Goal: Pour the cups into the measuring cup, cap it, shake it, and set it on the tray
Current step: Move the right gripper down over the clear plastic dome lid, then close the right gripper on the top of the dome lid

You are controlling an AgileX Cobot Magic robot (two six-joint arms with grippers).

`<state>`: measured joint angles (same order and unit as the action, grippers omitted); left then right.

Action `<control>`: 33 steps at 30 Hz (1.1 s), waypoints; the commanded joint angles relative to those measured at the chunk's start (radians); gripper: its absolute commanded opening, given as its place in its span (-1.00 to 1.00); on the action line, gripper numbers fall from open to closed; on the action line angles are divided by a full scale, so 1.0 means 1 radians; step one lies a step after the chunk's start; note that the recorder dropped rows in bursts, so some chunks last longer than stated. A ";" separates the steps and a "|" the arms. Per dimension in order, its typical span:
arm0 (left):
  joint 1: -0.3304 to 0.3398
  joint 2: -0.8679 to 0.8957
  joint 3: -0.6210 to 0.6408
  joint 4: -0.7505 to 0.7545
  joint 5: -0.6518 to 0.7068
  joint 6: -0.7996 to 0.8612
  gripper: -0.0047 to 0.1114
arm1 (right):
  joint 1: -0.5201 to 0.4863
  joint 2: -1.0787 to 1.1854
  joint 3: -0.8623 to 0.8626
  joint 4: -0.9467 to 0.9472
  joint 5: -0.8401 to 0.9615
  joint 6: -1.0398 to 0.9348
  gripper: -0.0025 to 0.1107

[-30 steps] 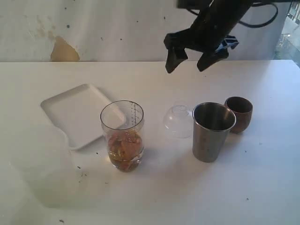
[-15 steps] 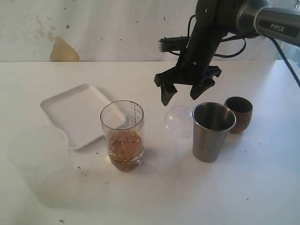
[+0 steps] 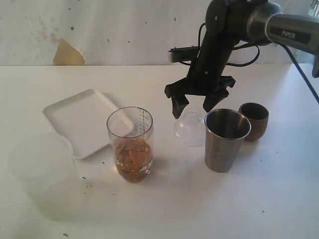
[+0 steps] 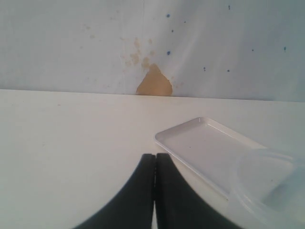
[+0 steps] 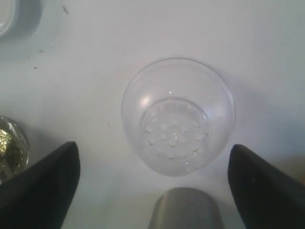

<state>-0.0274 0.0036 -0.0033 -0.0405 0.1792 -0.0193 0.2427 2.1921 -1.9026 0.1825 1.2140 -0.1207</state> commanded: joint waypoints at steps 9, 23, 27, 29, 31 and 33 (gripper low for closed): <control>0.004 -0.004 0.003 -0.005 -0.007 -0.003 -0.91 | 0.007 0.003 0.010 -0.003 0.007 -0.012 0.17; 0.004 -0.004 0.003 -0.005 -0.007 -0.003 -0.91 | 0.018 0.045 0.010 -0.037 0.007 -0.006 0.11; 0.004 -0.004 0.003 -0.005 -0.007 -0.003 -0.91 | 0.018 0.043 0.010 -0.048 0.007 -0.006 -0.10; 0.004 -0.004 0.003 -0.005 -0.007 -0.003 -0.91 | 0.018 0.043 0.008 -0.048 0.007 -0.006 -0.30; 0.004 -0.004 0.003 -0.005 -0.007 -0.003 -0.91 | 0.018 0.043 0.006 -0.043 0.007 -0.006 -0.51; 0.004 -0.004 0.003 -0.005 -0.007 -0.003 -0.91 | 0.018 0.043 0.001 -0.042 0.007 -0.006 -0.77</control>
<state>-0.0274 0.0036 -0.0033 -0.0405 0.1792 -0.0193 0.2594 2.2375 -1.8969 0.1397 1.2181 -0.1310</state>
